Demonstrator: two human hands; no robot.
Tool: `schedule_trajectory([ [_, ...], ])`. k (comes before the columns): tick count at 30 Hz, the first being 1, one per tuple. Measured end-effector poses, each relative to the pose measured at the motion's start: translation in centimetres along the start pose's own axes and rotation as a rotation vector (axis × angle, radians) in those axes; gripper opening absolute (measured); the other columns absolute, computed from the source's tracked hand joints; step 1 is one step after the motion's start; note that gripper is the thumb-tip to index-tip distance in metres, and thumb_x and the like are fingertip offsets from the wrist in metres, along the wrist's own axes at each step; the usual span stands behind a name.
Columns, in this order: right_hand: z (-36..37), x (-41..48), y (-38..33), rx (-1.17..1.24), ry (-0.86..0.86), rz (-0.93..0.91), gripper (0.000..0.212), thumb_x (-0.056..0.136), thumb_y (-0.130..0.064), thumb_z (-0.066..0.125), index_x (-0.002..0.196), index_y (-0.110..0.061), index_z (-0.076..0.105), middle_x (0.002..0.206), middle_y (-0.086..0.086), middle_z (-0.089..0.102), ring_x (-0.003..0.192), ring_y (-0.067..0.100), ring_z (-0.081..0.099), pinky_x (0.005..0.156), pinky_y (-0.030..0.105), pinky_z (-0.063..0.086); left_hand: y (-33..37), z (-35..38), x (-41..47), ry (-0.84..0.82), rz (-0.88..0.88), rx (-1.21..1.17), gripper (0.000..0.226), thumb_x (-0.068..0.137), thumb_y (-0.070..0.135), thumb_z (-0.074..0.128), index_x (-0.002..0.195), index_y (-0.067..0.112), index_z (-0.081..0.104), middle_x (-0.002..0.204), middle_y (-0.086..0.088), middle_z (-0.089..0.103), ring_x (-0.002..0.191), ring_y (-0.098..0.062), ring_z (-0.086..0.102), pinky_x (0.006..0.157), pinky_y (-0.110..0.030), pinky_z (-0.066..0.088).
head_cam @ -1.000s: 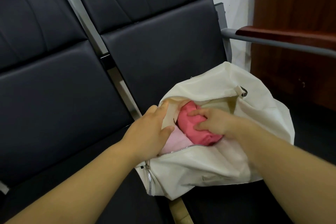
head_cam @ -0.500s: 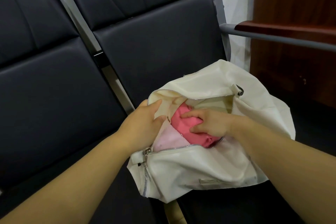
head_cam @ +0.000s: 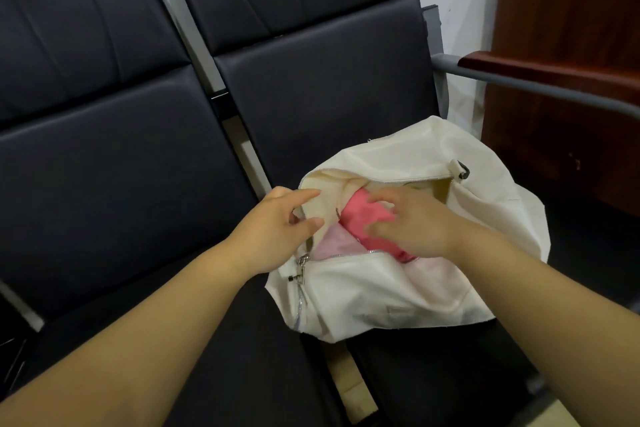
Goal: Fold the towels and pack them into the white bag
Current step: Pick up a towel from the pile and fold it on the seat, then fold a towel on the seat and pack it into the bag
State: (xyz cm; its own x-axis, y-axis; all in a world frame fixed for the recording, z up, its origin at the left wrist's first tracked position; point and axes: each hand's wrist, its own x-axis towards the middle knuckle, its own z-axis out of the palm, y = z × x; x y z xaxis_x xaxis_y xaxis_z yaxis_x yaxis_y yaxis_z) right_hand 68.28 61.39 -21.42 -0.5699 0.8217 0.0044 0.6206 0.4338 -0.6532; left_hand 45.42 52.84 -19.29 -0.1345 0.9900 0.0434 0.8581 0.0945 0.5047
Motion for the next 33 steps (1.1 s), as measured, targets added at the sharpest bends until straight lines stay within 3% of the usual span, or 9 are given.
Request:
schedule_trajectory([
  [3,1.2,-2.2,-3.3,-0.046,0.071,-0.057,0.051,0.089,-0.041,0.069,0.137,-0.029,0.056,0.134,-0.01,0.056,0.123,0.013,0.05,0.087,0.02,0.03,-0.9,-1.6,-3.9,0.031,-0.001,-0.012,0.059,0.096,0.047,0.062,0.151,0.043,0.04,0.13,0.018,0.045,0.112,0.0,0.052,0.09,-0.017,0.042],
  [5,2.5,-3.1,-5.6,-0.073,0.097,-0.109,0.058,0.089,-0.047,0.069,0.142,-0.029,0.051,0.141,-0.009,0.052,0.13,0.012,0.047,0.095,0.021,0.032,-2.2,-3.0,-7.2,0.047,-0.024,0.009,0.063,0.096,0.049,0.061,0.153,0.041,0.036,0.138,0.018,0.042,0.12,-0.004,0.05,0.098,-0.024,0.045],
  [7,3.8,-3.9,-8.1,-0.101,0.149,-0.163,0.058,0.087,-0.05,0.067,0.139,-0.032,0.052,0.143,-0.01,0.052,0.132,0.014,0.046,0.109,0.032,0.038,-3.8,-4.6,-10.9,0.058,-0.061,0.062,0.064,0.096,0.049,0.06,0.154,0.04,0.034,0.142,0.017,0.04,0.122,-0.006,0.049,0.101,-0.028,0.046],
  [9,5.5,-4.6,-11.0,-0.134,0.16,-0.212,0.057,0.086,-0.049,0.068,0.138,-0.031,0.054,0.142,-0.01,0.053,0.13,0.016,0.048,0.11,0.036,0.04,-5.9,-6.3,-14.6,0.075,-0.112,0.125,0.066,0.097,0.051,0.058,0.155,0.039,0.031,0.145,0.016,0.037,0.12,-0.005,0.049,0.102,-0.028,0.045],
  [15,15.7,-6.1,-21.8,-0.256,-0.128,-0.37,0.067,0.088,-0.052,0.068,0.147,-0.03,0.045,0.153,-0.006,0.041,0.138,0.021,0.04,0.112,0.039,0.041,-15.2,-11.4,-27.3,0.169,-0.319,0.345,0.071,0.095,0.056,0.057,0.156,0.034,0.029,0.147,0.008,0.04,0.132,-0.015,0.044,0.107,-0.036,0.045],
  [20,26.0,-6.9,-31.1,-0.256,-0.352,-0.473,0.069,0.09,-0.05,0.067,0.151,-0.032,0.04,0.159,-0.008,0.033,0.143,0.021,0.034,0.113,0.042,0.04,-23.9,-15.5,-38.6,0.184,-0.535,0.482,0.083,0.077,0.074,0.041,0.149,0.031,0.043,0.134,0.0,0.053,0.123,-0.027,0.054,0.101,-0.043,0.048],
  [23,31.3,-7.4,-36.4,-0.211,-0.433,-0.543,0.069,0.089,-0.047,0.068,0.15,-0.03,0.041,0.159,-0.005,0.033,0.143,0.022,0.034,0.113,0.039,0.039,-27.0,-18.3,-43.8,0.279,-0.637,0.486,0.077,0.075,0.075,0.044,0.139,0.032,0.053,0.128,0.0,0.058,0.119,-0.03,0.056,0.098,-0.043,0.048],
  [29,38.4,-7.6,-46.1,-0.114,-0.495,-0.656,0.053,0.089,-0.036,0.07,0.136,-0.018,0.055,0.138,0.006,0.051,0.131,0.025,0.048,0.106,0.033,0.041,-32.0,-21.6,-49.5,0.512,-0.761,0.368,0.086,0.072,0.073,0.043,0.141,0.023,0.056,0.134,-0.009,0.055,0.124,-0.034,0.051,0.105,-0.05,0.044],
  [33,41.0,-5.1,-51.5,-0.016,-0.434,-0.649,0.054,0.087,-0.029,0.068,0.138,-0.019,0.055,0.136,0.004,0.054,0.126,0.022,0.051,0.1,0.028,0.04,-35.1,-22.9,-49.9,0.689,-0.79,0.272,0.081,0.074,0.069,0.046,0.141,0.024,0.054,0.135,-0.011,0.054,0.128,-0.034,0.048,0.109,-0.049,0.041],
])
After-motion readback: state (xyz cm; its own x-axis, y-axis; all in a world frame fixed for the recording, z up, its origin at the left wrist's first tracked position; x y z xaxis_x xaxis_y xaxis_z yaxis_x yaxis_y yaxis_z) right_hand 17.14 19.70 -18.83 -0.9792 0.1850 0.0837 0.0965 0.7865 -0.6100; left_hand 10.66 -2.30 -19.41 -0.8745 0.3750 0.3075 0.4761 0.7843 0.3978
